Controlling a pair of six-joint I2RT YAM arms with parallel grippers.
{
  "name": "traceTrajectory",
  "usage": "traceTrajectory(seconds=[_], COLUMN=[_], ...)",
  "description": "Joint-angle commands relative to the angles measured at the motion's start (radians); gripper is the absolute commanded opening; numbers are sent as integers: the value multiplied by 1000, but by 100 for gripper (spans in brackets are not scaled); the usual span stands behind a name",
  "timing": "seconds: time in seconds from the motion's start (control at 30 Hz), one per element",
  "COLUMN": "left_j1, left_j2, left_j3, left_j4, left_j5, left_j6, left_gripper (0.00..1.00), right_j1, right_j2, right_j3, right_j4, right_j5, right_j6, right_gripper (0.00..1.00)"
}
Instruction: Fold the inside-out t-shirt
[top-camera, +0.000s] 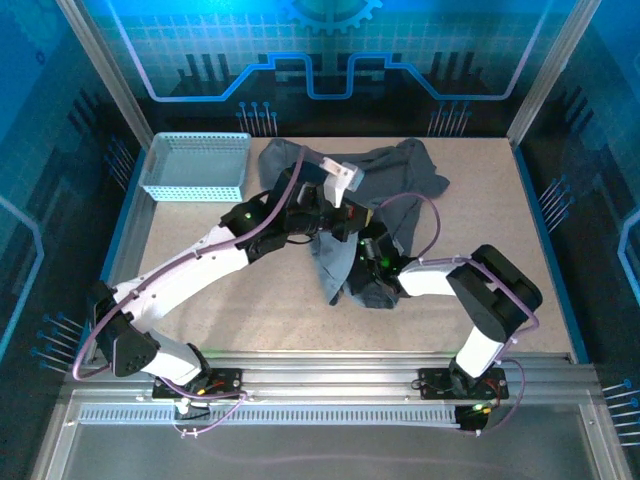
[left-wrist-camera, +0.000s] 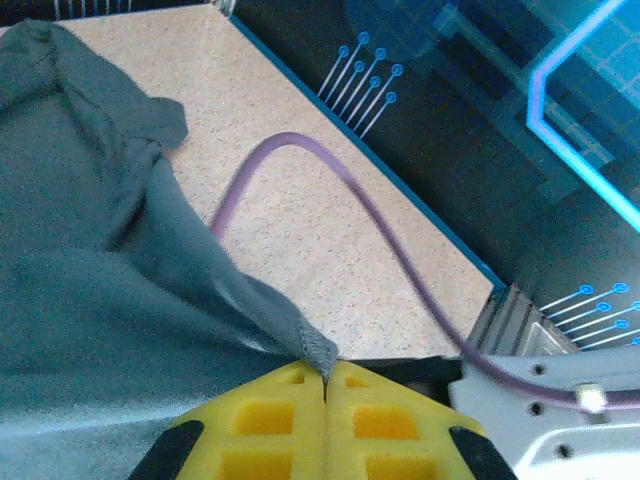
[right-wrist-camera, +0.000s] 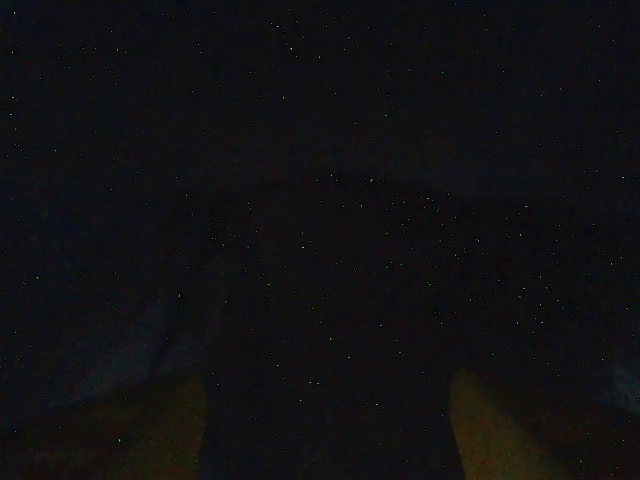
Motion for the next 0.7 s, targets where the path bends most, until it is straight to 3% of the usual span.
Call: traceTrajectory(seconds=[0.0,0.17,0.27,0.43,0.67], left_j1=[-44,-97,-124,-166,-198], left_j2=[31,65,63,32,-35], left_j3=[117,191,214,240,269], left_j4=[-12,-35,-33,-20,12], left_j5=[19,11,9,6,-9], left_j6=[-6,2,7,19,28], left_gripper=[2,1,2,2,1], right_j1=[36,35,23,-14,-76], right_j2=[48,95,114,166,243], right_j3=[70,161,232,338,459], right_j4=[65,-18,-113,-314,-554], right_j5=[134,219,238,215,158], right_j6=[29,112,156,239,279], right_gripper=[68,71,78,88,89])
